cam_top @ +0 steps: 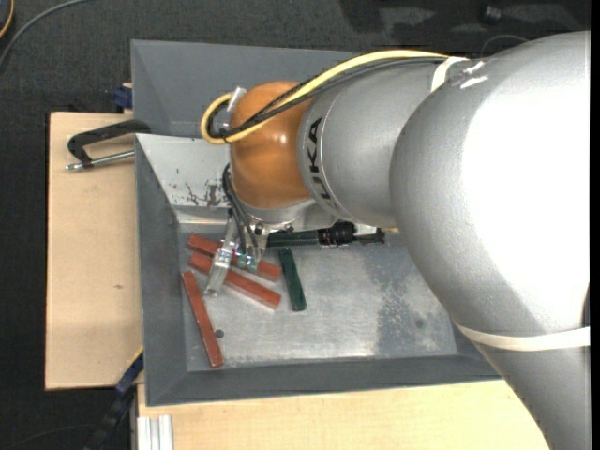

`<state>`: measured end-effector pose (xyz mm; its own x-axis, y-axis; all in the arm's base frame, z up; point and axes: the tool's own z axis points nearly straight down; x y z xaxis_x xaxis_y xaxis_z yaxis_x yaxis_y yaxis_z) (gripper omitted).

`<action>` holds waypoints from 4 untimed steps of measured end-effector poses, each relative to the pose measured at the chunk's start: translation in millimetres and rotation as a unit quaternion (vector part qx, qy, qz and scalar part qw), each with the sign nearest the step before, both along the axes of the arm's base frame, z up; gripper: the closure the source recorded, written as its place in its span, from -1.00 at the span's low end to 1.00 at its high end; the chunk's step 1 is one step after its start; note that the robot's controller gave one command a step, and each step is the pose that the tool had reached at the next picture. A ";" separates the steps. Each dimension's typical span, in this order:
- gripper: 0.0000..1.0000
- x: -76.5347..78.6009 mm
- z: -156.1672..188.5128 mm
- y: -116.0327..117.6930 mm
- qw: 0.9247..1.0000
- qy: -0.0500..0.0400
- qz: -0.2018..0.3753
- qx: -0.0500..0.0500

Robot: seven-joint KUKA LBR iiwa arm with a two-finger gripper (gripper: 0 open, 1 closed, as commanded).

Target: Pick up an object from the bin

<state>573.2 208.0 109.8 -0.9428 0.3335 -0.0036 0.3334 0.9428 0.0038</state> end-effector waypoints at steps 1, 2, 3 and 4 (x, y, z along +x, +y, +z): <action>-1.00 1.6 -39.5 -1.4 0.992 0.004 -0.124 -0.001; -1.00 2.4 -38.1 -1.0 0.992 0.003 -0.124 0.000; 1.00 2.8 -37.5 -1.1 0.992 0.002 -0.124 0.000; 1.00 3.7 -31.1 -0.9 0.992 0.001 -0.124 0.000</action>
Offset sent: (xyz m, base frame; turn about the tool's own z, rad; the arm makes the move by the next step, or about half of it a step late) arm 0.0017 -0.0019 -0.0398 0.2496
